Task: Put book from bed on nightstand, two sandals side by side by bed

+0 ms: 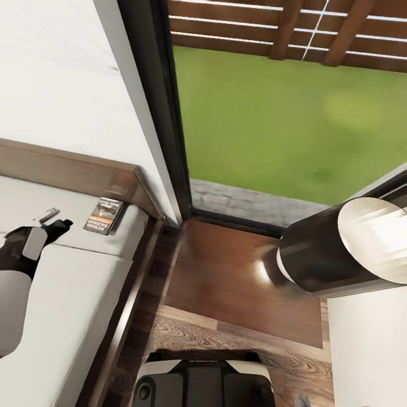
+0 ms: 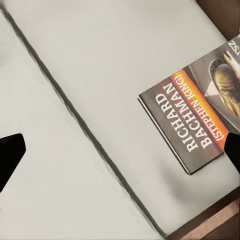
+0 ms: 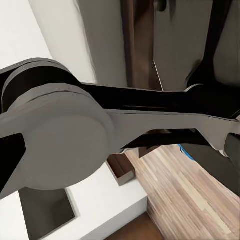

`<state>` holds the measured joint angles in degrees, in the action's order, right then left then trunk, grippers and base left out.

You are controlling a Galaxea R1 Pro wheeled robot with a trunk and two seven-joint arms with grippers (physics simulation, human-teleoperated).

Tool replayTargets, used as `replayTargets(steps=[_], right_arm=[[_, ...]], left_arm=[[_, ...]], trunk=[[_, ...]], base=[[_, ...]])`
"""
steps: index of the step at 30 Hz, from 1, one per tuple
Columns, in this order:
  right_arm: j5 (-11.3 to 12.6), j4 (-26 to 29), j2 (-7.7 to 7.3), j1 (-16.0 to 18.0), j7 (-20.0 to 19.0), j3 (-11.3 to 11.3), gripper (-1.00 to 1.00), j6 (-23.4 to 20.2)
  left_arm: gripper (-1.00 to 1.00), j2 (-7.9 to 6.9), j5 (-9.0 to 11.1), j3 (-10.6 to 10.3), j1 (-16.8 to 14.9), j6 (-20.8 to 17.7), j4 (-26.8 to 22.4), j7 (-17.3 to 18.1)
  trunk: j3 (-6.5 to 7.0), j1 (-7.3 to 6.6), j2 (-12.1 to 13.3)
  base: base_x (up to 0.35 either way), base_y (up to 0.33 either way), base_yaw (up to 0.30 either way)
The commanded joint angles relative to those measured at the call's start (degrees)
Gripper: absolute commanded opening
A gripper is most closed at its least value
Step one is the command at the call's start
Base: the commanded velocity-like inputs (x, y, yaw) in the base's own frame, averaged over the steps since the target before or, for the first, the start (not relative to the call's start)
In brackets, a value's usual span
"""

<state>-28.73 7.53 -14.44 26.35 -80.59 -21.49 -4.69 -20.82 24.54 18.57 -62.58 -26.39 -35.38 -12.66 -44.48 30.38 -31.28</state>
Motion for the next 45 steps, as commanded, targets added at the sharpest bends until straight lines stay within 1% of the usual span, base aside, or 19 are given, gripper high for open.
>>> replayTargets(steps=[1,3,4,8,10,12,13,14,15,16,17,19,21,26,29,32,35,43,45], right_arm=[[-0.45,0.04,0.02,0.01,-0.27,-0.49,1.00,-0.50],[-0.45,0.04,0.02,0.01,-0.27,-0.49,1.00,-0.50],[-0.45,0.03,0.02,0.01,-0.27,-0.49,1.00,-0.50],[-0.48,0.03,0.03,0.01,-0.27,-0.49,1.00,-0.50],[-0.50,0.03,0.03,0.01,-0.26,-0.49,1.00,-0.50],[-0.51,0.05,0.03,0.01,-0.25,-0.49,1.00,-0.50],[-0.50,0.04,0.03,0.01,-0.26,-0.49,1.00,-0.50],[-0.51,0.04,0.00,0.01,-0.25,-0.49,1.00,-0.50],[-0.50,0.04,0.00,0.01,-0.26,-0.49,1.00,-0.50],[-0.51,0.04,0.00,0.01,-0.26,-0.49,1.00,-0.50],[-0.51,0.03,0.02,0.01,-0.27,-0.49,1.00,-0.50],[-0.52,0.03,0.02,0.01,-0.24,-0.49,1.00,-0.50],[-0.54,0.03,0.03,0.01,-0.25,-0.49,1.00,-0.50],[-0.51,0.03,0.02,0.01,-0.23,-0.49,1.00,-0.50],[-0.53,0.03,0.01,0.01,-0.20,-0.49,1.00,-0.50],[-0.53,0.03,0.03,0.01,-0.19,-0.49,1.00,-0.50],[-0.53,0.03,0.03,0.01,-0.19,-0.49,1.00,-0.50],[-0.48,0.03,0.03,0.01,-0.19,-0.49,1.00,-0.50],[-0.46,0.03,0.01,0.01,-0.25,-0.49,1.00,-0.50]], left_arm=[[1.00,0.35,0.59,-0.01,-0.03,0.32,-0.12,-0.97],[1.00,1.56,0.63,-0.08,-0.18,1.72,-0.18,-2.44],[1.00,1.84,0.65,-0.09,-0.24,1.96,-0.19,-2.73],[1.00,2.29,0.72,-0.11,-0.96,2.18,-0.20,-3.08],[1.00,2.67,0.92,-0.10,-2.56,2.00,-0.21,-3.14],[1.00,2.81,1.53,-0.06,-3.27,1.81,-0.21,-3.15],[1.00,2.95,2.43,-0.05,-3.57,1.49,-0.21,-3.15],[1.00,3.09,4.59,-0.08,-3.88,0.62,-0.21,-3.14],[1.00,3.12,5.49,-0.09,-3.98,0.17,-0.23,-3.12],[1.00,3.15,7.33,-0.10,-4.28,-0.94,-0.25,-3.09],[1.00,3.08,10.81,-0.11,-5.38,-4.20,-0.41,-3.02],[1.00,3.03,11.79,-0.11,-5.83,-5.79,-1.06,-3.00],[1.00,3.00,12.53,-0.12,-6.17,-7.54,-3.08,-3.03],[1.00,3.08,12.81,-0.13,-6.32,-9.01,-4.66,-3.02],[1.00,2.96,12.81,-0.13,-6.33,-9.23,-4.69,-2.08],[1.00,2.82,12.77,-0.12,-6.33,-9.64,-4.41,2.17],[1.00,2.76,12.74,-0.12,-6.33,-10.15,-4.29,3.86],[1.00,2.70,12.84,0.17,-6.33,-10.38,-4.00,4.79],[1.00,2.57,12.84,0.41,-6.33,-10.24,-2.17,4.81]], trunk=[[-0.05,0.02,-0.06],[-0.05,0.02,-0.06],[-0.05,0.02,-0.06],[-0.05,0.02,-0.06],[-0.05,0.02,-0.06],[-0.05,0.02,-0.06],[-0.05,0.02,-0.06],[-0.05,0.02,-0.06],[-0.05,0.02,-0.06],[-0.05,0.02,-0.06],[-0.05,0.02,-0.06],[-0.05,0.02,-0.06],[-0.05,0.02,-0.06],[-0.05,0.02,-0.06],[-0.05,0.02,-0.06],[-0.05,0.02,-0.06],[-0.05,0.02,-0.06],[-0.05,0.02,-0.06],[-0.05,0.02,-0.06]], base=[[0.000,0.000,0.000],[0.000,0.000,0.000],[0.000,0.000,0.000],[0.000,0.000,0.000],[0.000,0.000,0.000],[0.000,0.000,0.000],[0.000,0.000,0.000],[0.000,0.000,0.000],[0.000,0.000,0.000],[0.000,0.000,0.000],[0.000,0.000,0.000],[0.000,0.000,0.000],[0.000,0.000,0.000],[0.000,0.000,0.000],[0.000,0.000,0.000],[0.000,0.000,0.000],[0.000,0.000,0.000],[0.000,0.000,0.000],[0.000,0.000,0.000]])
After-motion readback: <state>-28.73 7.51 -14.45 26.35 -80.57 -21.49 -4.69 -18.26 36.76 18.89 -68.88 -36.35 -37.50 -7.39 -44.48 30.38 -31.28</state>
